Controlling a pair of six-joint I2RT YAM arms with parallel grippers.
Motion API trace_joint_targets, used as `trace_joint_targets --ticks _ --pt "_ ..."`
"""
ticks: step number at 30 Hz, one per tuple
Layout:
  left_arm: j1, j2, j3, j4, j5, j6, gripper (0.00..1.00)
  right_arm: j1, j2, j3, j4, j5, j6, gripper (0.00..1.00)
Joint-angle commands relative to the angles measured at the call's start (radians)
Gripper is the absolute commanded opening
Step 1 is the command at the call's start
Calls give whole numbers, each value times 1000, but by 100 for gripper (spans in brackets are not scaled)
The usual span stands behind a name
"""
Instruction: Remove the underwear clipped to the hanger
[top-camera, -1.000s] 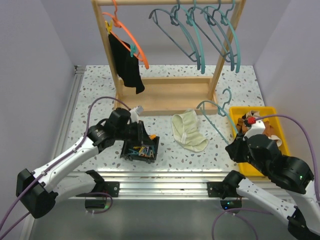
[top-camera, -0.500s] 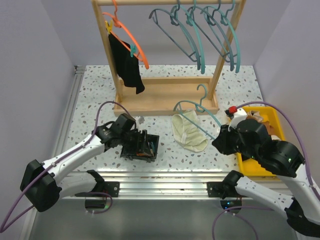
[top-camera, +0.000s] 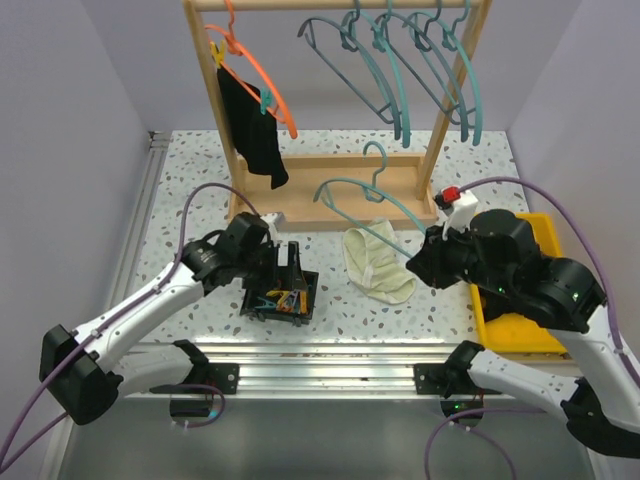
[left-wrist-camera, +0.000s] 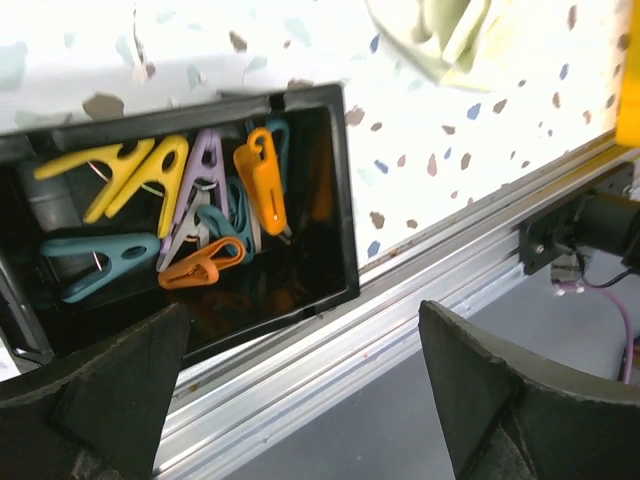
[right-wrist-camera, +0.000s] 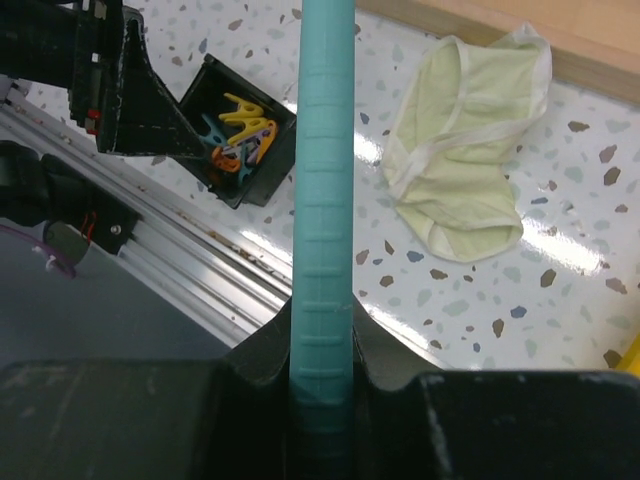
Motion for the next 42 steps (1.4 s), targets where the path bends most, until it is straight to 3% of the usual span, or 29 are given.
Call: trace_joint_targets --ticks 1,10,19,30,42 --pt "5 -46 85 -8 -57 7 100 4 51 115 104 -37 -74 0" --pt "5 -107 143 -51 -124 -9 100 4 335 395 206 186 -172 0" --pt "5 -173 137 -79 -140 -37 100 4 577 662 325 226 -249 0" --pt "5 -196 120 -74 -124 -59 100 -30 951 1160 165 254 -190 0" --pt "5 -196 110 -77 -114 -49 100 -76 1009 1168 162 257 -101 0"
